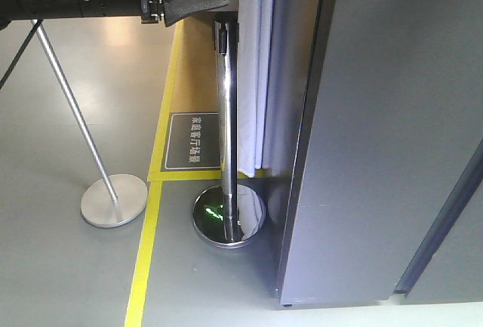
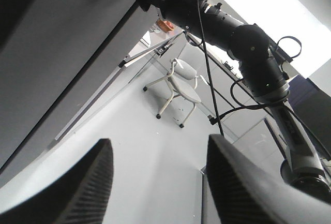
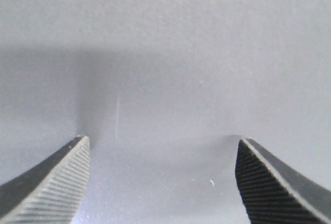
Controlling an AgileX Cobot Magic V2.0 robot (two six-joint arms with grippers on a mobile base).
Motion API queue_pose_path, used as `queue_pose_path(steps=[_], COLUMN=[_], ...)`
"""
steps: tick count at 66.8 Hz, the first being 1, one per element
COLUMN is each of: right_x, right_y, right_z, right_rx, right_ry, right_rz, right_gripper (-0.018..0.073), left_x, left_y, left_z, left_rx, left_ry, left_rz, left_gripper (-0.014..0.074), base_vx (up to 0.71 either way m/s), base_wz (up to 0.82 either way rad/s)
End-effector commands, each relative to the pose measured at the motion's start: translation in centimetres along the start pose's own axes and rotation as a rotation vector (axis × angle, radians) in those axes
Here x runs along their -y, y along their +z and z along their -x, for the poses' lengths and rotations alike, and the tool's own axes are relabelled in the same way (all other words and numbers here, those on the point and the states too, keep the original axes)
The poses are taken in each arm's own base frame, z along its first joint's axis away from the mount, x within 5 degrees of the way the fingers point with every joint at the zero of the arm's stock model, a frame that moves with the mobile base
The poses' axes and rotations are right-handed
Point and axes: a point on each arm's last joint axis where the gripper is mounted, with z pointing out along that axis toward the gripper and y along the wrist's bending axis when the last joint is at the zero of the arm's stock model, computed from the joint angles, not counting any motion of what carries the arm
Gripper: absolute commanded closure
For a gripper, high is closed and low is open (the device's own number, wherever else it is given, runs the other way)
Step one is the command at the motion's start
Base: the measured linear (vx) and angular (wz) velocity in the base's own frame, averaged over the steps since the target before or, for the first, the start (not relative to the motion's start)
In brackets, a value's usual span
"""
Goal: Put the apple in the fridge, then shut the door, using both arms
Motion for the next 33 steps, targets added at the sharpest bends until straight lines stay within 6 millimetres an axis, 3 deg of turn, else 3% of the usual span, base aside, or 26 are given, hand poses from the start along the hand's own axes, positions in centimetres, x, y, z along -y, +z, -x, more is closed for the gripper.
queue_pose_path(steps=[1,17,25,33], right_x=[0.0,-1.5,-2.6,-4.2], right_y=[-1.7,-6.6,-10.3,-13.7], right_z=[2.3,4.5,5.9,6.8], right_rx=[0.122,0.102,0.117,0.136], right_ry=[-0.01,-0.044,-0.089,-0.12], right_rz=[-0.016,0.058,0.153,0.317], right_gripper=[-0.0007,0.0084,0.0203,0.0379], left_x=[3.6,3.5,3.2,2.6], left_y=[-0.9,-0.9,-1.0,-1.7], left_z=[1.1,1.2,1.6,2.2], left_rx=[0.064,0.076,0.114,0.156], left_ry=[0.048,0.047,0.045,0.043], left_rz=[-0.08,-0.07,-0.039,-0.002], left_gripper=[0.0206,0.0207,0.0227,0.0272], base_vx=[0.0,0.0,0.0,0.0], base_wz=[0.0,0.0,0.0,0.0])
